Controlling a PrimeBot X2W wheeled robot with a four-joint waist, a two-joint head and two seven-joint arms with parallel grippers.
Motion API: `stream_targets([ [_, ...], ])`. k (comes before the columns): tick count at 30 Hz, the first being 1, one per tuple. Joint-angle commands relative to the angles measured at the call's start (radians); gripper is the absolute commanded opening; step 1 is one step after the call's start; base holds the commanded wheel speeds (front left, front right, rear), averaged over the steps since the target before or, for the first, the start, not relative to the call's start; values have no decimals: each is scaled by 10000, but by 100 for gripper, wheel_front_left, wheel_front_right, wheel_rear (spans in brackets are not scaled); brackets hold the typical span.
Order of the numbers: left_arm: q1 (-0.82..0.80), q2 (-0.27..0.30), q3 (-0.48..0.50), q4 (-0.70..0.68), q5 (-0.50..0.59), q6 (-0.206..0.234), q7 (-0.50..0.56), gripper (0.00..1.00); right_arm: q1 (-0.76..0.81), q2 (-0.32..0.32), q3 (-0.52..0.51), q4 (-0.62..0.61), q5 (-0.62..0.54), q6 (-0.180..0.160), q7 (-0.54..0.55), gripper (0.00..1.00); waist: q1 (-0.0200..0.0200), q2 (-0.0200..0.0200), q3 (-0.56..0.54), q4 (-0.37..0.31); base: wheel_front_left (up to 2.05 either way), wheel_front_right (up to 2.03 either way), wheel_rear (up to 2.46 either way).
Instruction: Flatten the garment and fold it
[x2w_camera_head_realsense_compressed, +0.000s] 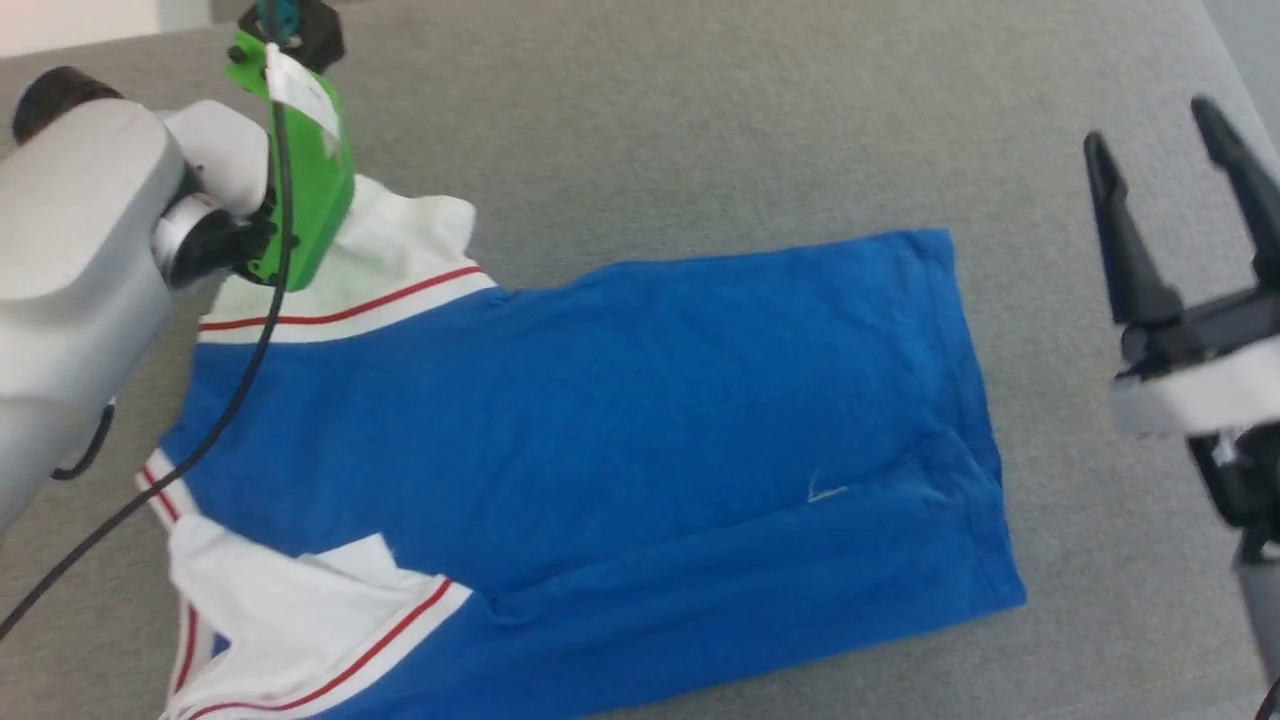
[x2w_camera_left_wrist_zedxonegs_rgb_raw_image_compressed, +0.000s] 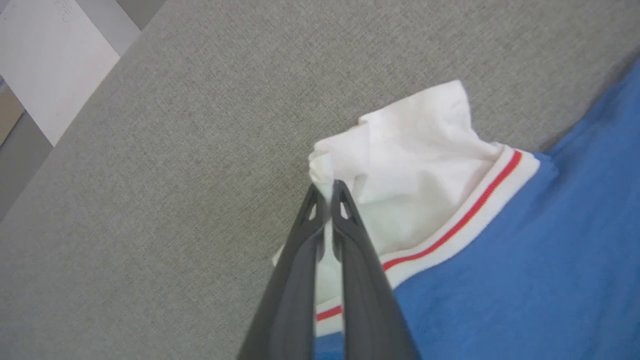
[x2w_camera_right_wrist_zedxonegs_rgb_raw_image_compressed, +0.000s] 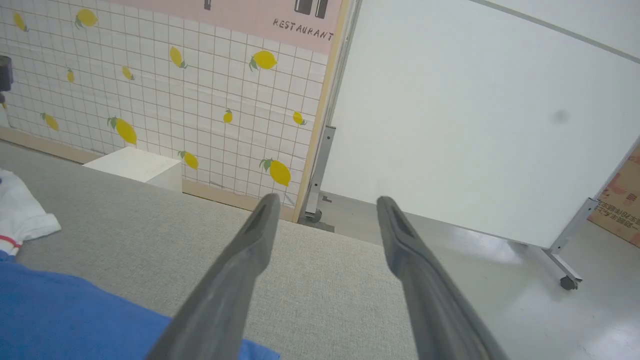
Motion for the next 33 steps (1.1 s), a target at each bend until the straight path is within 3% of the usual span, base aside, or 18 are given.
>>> stream_targets([
  [1,226,35,-45,-173,-20,-33,-167,0,-440,-315,195,66,157,-15,537,100,0,0,-687,739,0,0,0],
  [4,317,69,-100,-524,-6,-33,-436,0,-1056,-1069,781,290,640,-15,2013,100,0,0,-807,984,0,0,0],
  [5,387,66,-124,-725,-41,-34,-601,0,-1482,-1694,1425,536,1187,-15,3242,100,0,0,-850,1144,0,0,0],
  [8,446,56,-153,-976,-69,-34,-849,0,-2131,-2641,2519,1002,2147,-15,5111,100,0,0,-865,1375,0,0,0],
  [14,440,-60,-179,-1194,-61,-34,-1276,0,-3181,-3914,4486,1770,4334,-15,8171,100,0,0,-684,1802,0,0,0],
  [18,356,-207,-177,-1186,-85,-34,-1506,0,-3805,-4466,5270,2195,5428,-15,9734,100,0,0,-414,2059,0,0,0],
  [25,56,-375,-177,-1100,-149,-34,-1777,0,-4727,-4022,5760,3495,5919,-15,10495,100,0,0,192,2337,0,0,0],
  [33,-264,-629,-219,-959,-215,-34,-2093,0,-4867,-3480,6617,4824,5626,-15,9770,100,0,0,685,2603,0,0,0],
])
